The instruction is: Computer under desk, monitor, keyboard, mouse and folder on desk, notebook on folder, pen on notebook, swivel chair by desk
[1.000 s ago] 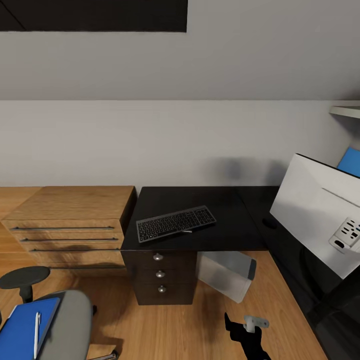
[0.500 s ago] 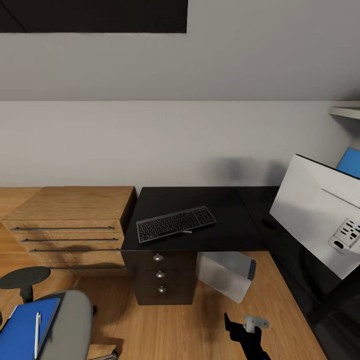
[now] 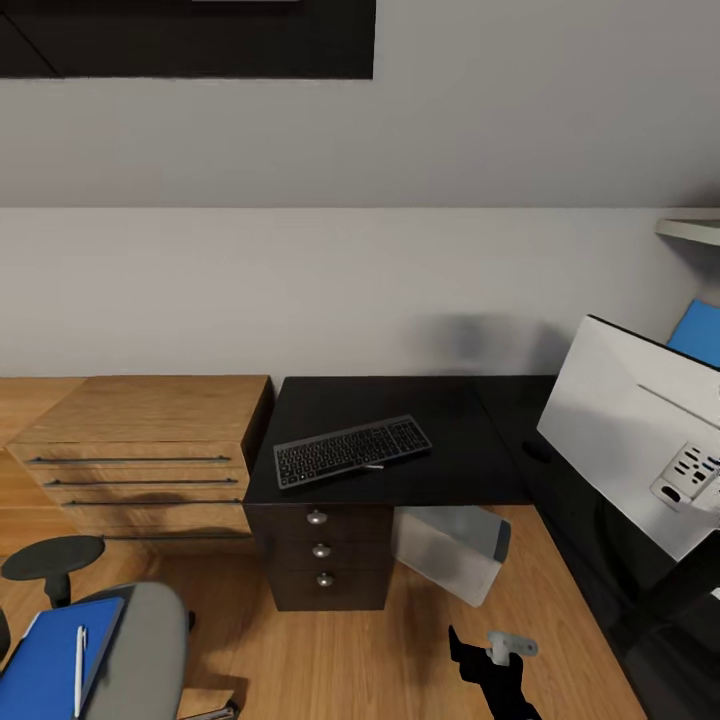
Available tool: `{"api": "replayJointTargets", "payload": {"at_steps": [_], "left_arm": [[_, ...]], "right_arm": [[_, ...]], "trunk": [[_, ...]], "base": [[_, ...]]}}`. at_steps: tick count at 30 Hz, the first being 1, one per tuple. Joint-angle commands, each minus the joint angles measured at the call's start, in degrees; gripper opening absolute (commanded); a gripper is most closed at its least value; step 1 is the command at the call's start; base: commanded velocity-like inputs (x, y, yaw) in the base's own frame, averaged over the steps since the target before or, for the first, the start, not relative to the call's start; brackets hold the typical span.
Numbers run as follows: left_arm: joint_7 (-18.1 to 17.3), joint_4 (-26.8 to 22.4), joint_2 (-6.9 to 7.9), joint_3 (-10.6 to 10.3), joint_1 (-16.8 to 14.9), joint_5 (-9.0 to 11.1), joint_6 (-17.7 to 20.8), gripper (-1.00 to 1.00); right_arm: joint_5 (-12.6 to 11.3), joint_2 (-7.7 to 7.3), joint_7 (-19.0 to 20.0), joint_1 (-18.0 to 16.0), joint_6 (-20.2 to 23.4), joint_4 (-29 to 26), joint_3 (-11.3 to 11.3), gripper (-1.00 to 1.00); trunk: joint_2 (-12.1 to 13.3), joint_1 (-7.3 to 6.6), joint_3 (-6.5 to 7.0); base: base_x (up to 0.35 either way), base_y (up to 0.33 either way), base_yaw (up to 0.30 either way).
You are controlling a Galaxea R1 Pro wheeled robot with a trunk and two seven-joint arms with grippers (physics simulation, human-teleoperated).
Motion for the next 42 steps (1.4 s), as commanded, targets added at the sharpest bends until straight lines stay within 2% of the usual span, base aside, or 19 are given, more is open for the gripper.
{"api": "replayJointTargets", "payload": {"at_steps": [1, 13, 38, 42], "left_arm": [[0.5, 0.02, 0.04, -0.48, -0.05, 0.26, -0.21, 1.0], [0.51, 0.06, 0.04, -0.46, -0.05, 0.17, 0.22, 1.0], [0.46, 0.06, 0.04, -0.51, -0.04, 0.08, -0.07, 1.0], [0.48, 0.06, 0.04, -0.54, -0.02, 0.08, -0.2, 1.0]], "right_arm": [[0.14, -0.01, 0.33, -0.05, -0.25, 0.09, -0.5, 1.0], [-0.11, 0.06, 0.26, -0.05, -0.32, 0.12, -0.59, 1.0], [-0.11, -0.1, 0.26, -0.05, -0.38, 0.07, -0.59, 1.0], [-0.11, -0.07, 0.26, -0.05, -0.55, 0.11, -0.59, 1.0]], "trunk": [[0.37, -0.22, 0.12], [5.18, -2.86, 2.2], [15.21, -8.35, 6.67], [15.21, -8.35, 6.88]], "base": [[0.0, 0.0, 0.0], [0.0, 0.0, 0.181], [0.0, 0.0, 0.009], [0.0, 0.0, 0.0]]}}
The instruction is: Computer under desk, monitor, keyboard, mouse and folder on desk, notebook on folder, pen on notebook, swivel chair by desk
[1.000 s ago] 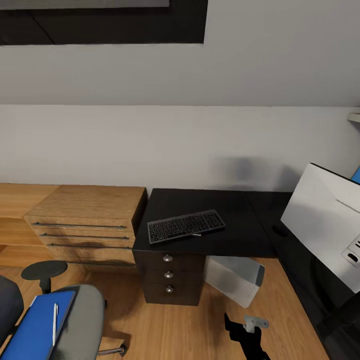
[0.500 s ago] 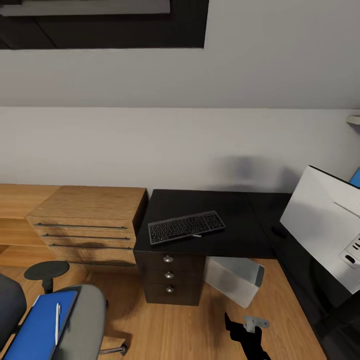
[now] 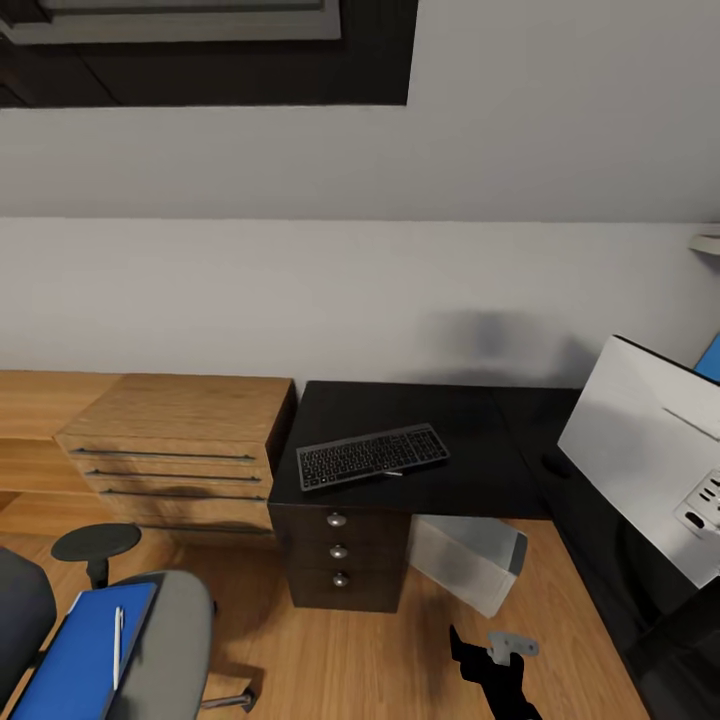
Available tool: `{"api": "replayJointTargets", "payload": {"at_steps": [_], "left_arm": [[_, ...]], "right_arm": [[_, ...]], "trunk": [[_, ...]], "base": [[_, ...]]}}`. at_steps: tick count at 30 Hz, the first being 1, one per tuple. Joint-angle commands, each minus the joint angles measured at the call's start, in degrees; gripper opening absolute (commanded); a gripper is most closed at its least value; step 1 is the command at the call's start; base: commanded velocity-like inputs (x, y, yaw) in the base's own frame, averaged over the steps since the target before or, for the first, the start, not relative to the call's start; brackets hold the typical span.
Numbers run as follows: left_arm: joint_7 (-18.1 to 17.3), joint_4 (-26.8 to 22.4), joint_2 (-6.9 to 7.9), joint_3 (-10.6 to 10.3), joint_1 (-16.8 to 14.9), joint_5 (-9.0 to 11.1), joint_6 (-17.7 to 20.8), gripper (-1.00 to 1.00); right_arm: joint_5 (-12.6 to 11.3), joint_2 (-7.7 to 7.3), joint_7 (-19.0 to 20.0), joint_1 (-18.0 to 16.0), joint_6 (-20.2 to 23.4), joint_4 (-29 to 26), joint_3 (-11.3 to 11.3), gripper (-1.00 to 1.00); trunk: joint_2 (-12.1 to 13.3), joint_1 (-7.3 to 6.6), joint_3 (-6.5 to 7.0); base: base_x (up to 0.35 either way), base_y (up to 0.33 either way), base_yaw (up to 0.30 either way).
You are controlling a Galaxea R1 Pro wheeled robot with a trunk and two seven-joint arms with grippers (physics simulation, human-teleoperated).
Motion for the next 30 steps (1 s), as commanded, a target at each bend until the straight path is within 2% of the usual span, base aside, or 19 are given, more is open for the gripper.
{"api": "replayJointTargets", "payload": {"at_steps": [1, 30], "left_arm": [[0.5, 0.01, 0.04, -0.48, -0.04, 0.26, -0.23, 1.0], [0.44, 0.04, 0.04, -0.58, -0.05, 0.27, -0.28, 1.0]], "right_arm": [[0.12, -0.02, 0.35, -0.06, -0.29, 0.11, -0.5, 1.0], [0.1, 0.03, 0.26, -0.06, -1.99, 0.12, -0.5, 1.0]], "trunk": [[-0.07, 0.02, -0.01], [-0.07, 0.02, 2.35]], "base": [[0.0, 0.0, 0.0], [0.008, 0.0, 0.0]]}}
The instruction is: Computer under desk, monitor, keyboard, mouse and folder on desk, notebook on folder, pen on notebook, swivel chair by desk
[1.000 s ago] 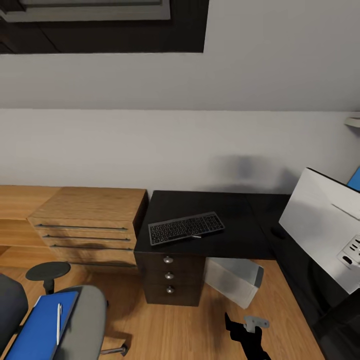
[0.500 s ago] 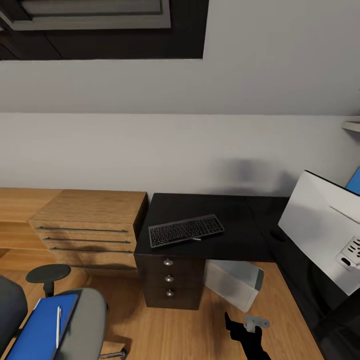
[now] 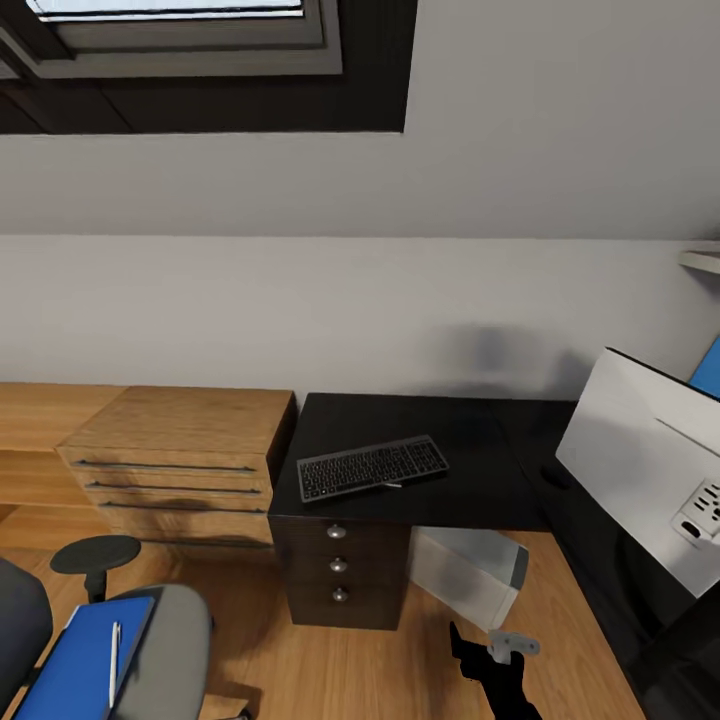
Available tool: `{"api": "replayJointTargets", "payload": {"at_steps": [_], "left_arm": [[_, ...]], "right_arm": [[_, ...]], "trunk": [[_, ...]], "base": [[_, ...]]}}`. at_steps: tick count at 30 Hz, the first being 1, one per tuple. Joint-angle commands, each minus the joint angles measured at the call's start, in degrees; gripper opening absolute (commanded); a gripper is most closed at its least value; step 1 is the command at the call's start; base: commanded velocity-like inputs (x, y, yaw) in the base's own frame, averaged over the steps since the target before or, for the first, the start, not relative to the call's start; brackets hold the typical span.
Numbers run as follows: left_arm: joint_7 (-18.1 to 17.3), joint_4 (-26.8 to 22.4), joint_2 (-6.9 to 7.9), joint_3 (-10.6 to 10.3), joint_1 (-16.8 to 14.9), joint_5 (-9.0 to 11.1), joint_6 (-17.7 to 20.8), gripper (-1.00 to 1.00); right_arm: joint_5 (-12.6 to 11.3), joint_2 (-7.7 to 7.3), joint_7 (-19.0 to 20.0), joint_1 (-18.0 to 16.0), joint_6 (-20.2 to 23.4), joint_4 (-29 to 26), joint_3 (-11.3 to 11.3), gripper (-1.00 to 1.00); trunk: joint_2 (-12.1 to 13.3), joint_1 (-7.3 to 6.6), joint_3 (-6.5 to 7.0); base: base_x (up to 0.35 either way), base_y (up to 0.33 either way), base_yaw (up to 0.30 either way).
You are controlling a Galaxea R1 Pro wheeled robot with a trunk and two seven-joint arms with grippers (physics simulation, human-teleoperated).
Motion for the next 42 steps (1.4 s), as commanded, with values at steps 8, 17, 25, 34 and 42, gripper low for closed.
{"api": "replayJointTargets", "payload": {"at_steps": [8, 17, 25, 34, 42], "left_arm": [[0.49, 0.14, 0.04, -0.48, -0.04, 0.27, -0.23, 1.0], [0.49, 0.16, 0.04, -0.48, -0.03, 0.27, -0.22, 1.0], [0.49, 0.16, 0.03, -0.48, -0.04, 0.27, -0.22, 1.0], [0.49, 0.16, 0.04, -0.41, -0.06, 0.19, -0.23, 1.0], [0.49, 0.16, 0.04, -0.39, -0.03, 0.18, -0.23, 1.0]], "right_arm": [[0.09, -0.06, 0.36, -0.06, -1.21, 0.1, -0.5, 1.0], [0.13, -0.08, 0.41, -0.06, -1.25, 0.1, -0.5, 1.0], [0.13, -0.04, 0.43, -0.06, -1.24, 0.1, -0.5, 1.0], [0.21, -0.02, 0.45, -0.06, -1.1, 0.1, -0.5, 1.0], [0.25, 0.0, 0.45, -0.06, -1.0, 0.1, -0.5, 1.0]], "trunk": [[-0.07, 0.03, 0.35], [-0.07, 0.03, 0.41], [-0.07, 0.03, 0.41], [-0.07, 0.03, 0.41], [-0.07, 0.03, 0.41]], "base": [[0.242, -0.002, 0.0], [0.321, -0.066, 0.0], [0.328, -0.113, 0.0], [0.177, -0.154, 0.0], [0.023, -0.025, 0.0]]}}
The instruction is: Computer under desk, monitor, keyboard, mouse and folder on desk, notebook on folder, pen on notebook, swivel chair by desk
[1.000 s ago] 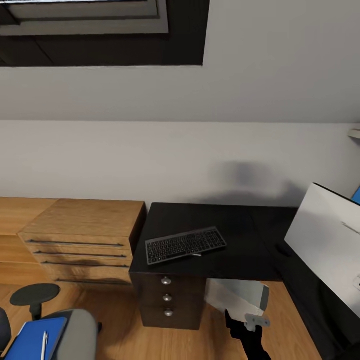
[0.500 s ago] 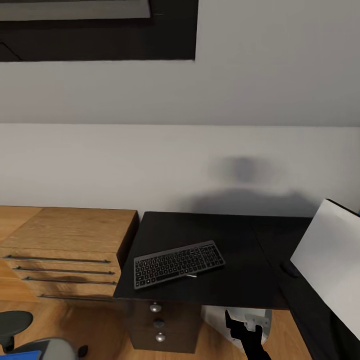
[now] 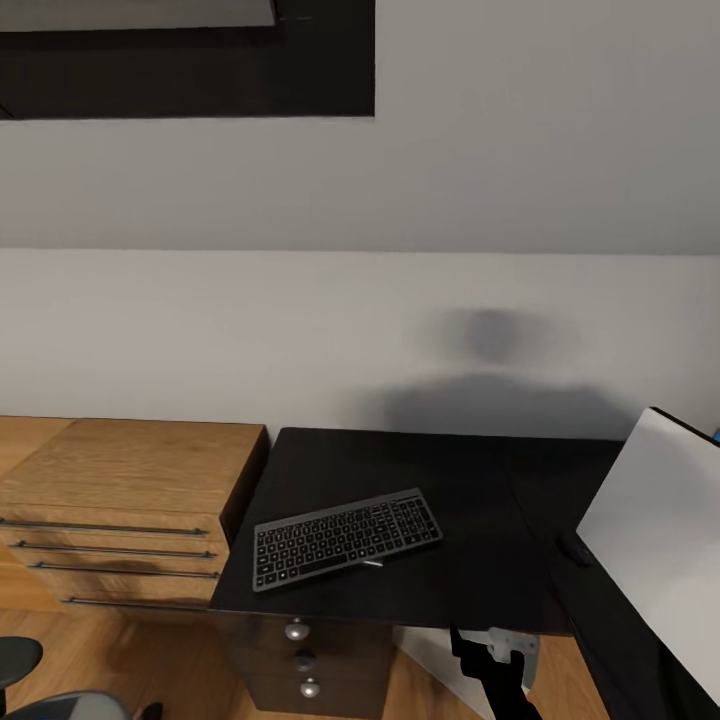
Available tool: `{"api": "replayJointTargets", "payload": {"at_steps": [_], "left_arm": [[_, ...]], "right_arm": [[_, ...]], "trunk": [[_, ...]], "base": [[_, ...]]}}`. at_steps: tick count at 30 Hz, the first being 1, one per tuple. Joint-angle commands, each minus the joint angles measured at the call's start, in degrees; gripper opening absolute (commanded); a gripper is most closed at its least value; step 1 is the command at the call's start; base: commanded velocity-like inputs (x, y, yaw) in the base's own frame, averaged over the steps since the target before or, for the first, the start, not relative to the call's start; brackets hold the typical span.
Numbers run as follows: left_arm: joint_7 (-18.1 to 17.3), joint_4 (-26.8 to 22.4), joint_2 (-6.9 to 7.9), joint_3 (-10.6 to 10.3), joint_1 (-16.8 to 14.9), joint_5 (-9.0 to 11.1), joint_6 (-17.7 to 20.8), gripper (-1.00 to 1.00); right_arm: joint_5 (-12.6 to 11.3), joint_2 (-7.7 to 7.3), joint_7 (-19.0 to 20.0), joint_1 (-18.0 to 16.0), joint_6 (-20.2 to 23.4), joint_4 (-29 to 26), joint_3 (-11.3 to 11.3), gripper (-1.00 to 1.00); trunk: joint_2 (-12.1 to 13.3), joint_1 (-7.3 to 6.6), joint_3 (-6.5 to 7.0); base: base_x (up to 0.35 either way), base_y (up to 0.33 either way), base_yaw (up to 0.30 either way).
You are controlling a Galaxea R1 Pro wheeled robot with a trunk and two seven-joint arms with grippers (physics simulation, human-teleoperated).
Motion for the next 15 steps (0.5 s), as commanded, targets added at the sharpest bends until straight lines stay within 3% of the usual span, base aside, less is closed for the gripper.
{"api": "replayJointTargets", "payload": {"at_steps": [1, 15], "left_arm": [[0.49, 0.01, 0.04, -0.48, -0.04, 0.28, -0.22, 1.0], [0.49, 0.01, 0.04, -0.48, -0.05, 0.33, -0.22, 1.0]], "right_arm": [[0.14, -0.01, 0.35, -0.06, -0.22, 0.1, -0.5, 1.0], [0.12, 0.0, 0.35, -0.06, -0.13, 0.1, -0.5, 1.0]], "trunk": [[-0.08, 0.02, -0.09], [-0.08, 0.02, -0.09]], "base": [[0.006, -0.007, 0.0], [0.001, -0.001, 0.0]]}}
